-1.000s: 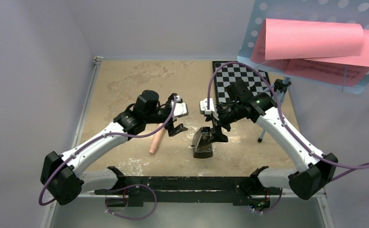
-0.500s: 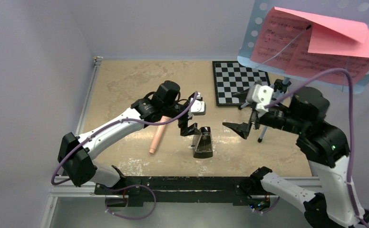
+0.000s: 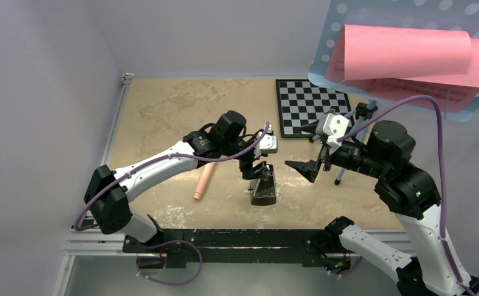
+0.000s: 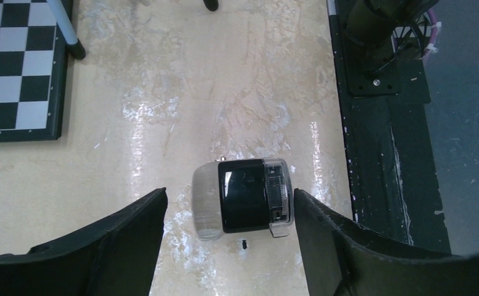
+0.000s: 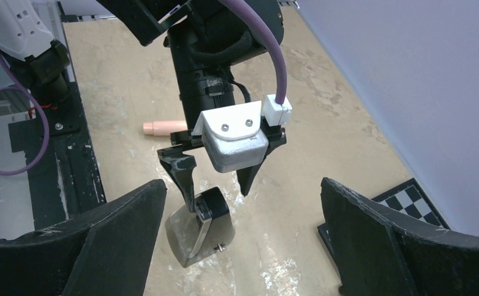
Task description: Pack up the instrument practice props
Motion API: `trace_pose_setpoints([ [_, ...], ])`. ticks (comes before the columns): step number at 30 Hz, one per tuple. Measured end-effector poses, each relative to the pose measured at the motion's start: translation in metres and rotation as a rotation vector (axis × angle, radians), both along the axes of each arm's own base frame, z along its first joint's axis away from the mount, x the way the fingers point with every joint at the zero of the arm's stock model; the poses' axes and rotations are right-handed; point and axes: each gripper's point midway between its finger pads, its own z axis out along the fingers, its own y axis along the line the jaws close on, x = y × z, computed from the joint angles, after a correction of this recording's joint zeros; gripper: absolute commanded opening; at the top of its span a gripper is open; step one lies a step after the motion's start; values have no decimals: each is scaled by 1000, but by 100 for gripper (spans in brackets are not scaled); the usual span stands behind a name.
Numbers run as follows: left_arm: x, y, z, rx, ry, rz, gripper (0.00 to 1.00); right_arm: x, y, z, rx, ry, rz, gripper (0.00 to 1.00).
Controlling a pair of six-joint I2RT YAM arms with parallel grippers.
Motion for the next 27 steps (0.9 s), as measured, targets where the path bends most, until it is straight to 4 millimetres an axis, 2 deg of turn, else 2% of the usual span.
trace_pose_setpoints([
  [5,-5,-3,-12,24,46,-23,66,2,1,-2,1,2,-5,99],
  [8,-8,-6,-20,39,87,-49,52,2,1,0,5,-4,-5,99],
  [15,-5,-15,-19,40,113,-95,0,4,2,-2,2,1,-5,98],
  [18,2,-15,-17,41,137,-98,0,5,3,1,0,4,-4,98],
  [21,16,-2,-11,36,177,-61,0,7,4,7,-3,0,0,98],
  [23,32,10,-2,25,205,-13,0,6,4,10,-8,-7,9,98],
  [27,81,40,37,-43,189,108,0,9,6,14,-19,-20,15,98],
])
